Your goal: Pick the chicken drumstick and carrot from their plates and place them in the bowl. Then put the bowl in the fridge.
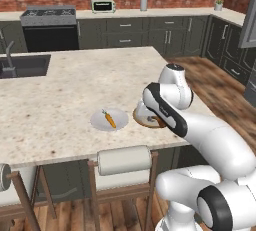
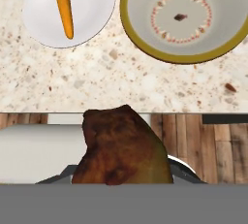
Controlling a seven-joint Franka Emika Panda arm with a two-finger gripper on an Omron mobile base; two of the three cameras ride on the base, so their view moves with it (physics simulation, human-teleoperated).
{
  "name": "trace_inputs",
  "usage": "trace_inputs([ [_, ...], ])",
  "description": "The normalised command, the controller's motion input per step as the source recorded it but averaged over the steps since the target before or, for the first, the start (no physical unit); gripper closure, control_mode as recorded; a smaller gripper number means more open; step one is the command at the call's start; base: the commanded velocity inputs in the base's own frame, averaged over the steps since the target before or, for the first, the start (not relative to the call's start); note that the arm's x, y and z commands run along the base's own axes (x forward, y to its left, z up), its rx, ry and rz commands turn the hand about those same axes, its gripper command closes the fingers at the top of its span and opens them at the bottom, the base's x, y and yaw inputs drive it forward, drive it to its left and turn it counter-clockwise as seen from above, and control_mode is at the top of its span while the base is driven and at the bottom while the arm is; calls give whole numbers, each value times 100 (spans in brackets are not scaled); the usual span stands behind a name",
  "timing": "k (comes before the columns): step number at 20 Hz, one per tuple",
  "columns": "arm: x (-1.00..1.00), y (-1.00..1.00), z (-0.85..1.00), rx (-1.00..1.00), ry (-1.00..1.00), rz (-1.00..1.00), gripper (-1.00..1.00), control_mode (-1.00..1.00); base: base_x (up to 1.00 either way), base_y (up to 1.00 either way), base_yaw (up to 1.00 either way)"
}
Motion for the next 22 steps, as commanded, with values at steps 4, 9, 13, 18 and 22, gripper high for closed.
trace_inputs([
  [4, 0, 0, 0, 0, 0, 0, 100, -100, 0, 0, 0],
  [9, 0, 0, 0, 0, 0, 0, 100, -100, 0, 0, 0],
  [13, 18, 0, -3, -1, 4, 0, 100, -100, 0, 0, 0],
  [18, 66, -16, -14, -5, 17, 1, 100, -100, 0, 0, 0],
  [22, 70, -32, -5, -2, 29, 0, 100, -100, 0, 0, 0],
])
